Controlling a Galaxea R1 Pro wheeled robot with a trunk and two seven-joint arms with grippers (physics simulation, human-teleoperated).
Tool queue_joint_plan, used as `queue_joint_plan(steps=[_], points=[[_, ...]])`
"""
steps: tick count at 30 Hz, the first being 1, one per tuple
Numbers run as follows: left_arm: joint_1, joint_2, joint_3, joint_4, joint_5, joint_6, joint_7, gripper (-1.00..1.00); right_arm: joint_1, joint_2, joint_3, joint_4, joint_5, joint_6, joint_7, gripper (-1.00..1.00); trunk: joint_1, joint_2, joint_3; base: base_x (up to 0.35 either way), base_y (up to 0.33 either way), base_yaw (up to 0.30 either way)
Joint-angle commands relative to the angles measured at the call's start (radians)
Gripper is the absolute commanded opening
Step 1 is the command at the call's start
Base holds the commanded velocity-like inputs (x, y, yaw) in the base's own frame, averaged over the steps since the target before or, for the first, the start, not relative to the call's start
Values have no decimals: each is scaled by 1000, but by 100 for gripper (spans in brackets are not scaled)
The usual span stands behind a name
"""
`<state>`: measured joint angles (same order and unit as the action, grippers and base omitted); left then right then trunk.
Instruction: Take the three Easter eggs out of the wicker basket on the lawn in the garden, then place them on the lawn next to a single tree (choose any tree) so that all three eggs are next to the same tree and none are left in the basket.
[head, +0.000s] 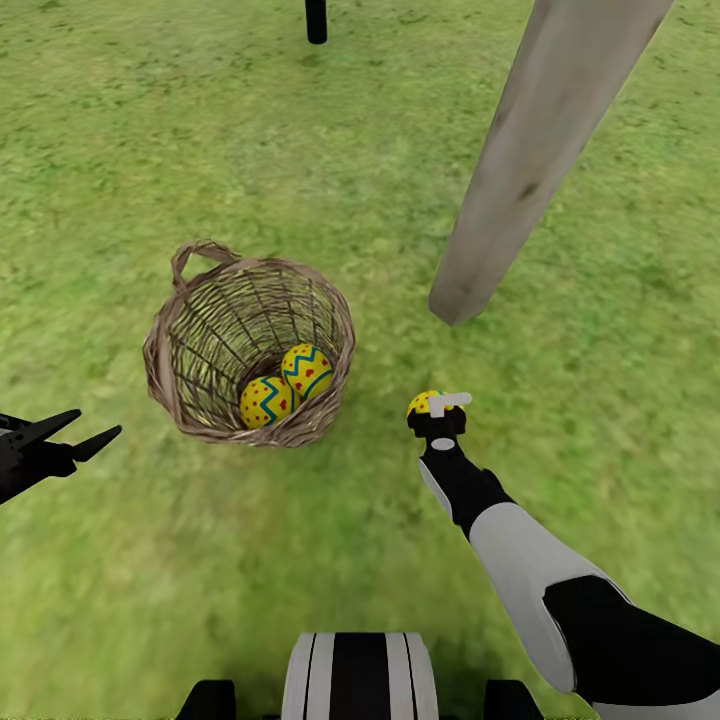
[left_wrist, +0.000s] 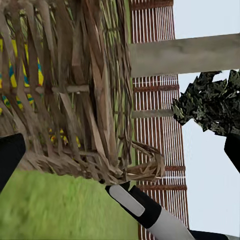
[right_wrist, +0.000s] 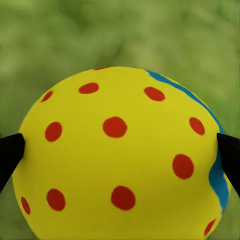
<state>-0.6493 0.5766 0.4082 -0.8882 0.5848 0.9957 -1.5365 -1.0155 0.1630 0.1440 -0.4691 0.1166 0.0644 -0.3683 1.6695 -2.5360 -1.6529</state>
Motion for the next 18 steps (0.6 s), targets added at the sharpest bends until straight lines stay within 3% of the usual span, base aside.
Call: queue_joint_plan(steps=[1, 3, 4, 8, 13, 18], points=[[0, 0, 0, 0, 0, 11, -4, 100, 0, 0, 2, 44, -4, 6, -4, -100, 0, 0, -1, 0, 0, 0], [0, 0, 0, 0, 0, 11, -4, 100, 0, 0, 2, 43, -5, 6, -4, -100, 0, 0, -1, 0, 0, 0], [0, 0, 0, 0, 0, 11, -4, 100, 0, -1, 2, 43, -5, 6, -4, 100, 0, 0, -1, 0, 0, 0], [-1, 0, 0, 0, 0, 11, -4, 100, 0, -2, 2, 43, -5, 6, -4, 100, 0, 0, -1, 0, 0, 0], [0, 21, 1, -2, 0, 12, -33, 100, 0, -2, 2, 42, -5, 6, -4, 100, -2, 1, 19, 0, 0, 0], [0, 24, 1, -1, 0, 12, -34, 100, 0, -2, 2, 42, -5, 6, -4, 100, -4, 2, 38, 0, 0, 0]])
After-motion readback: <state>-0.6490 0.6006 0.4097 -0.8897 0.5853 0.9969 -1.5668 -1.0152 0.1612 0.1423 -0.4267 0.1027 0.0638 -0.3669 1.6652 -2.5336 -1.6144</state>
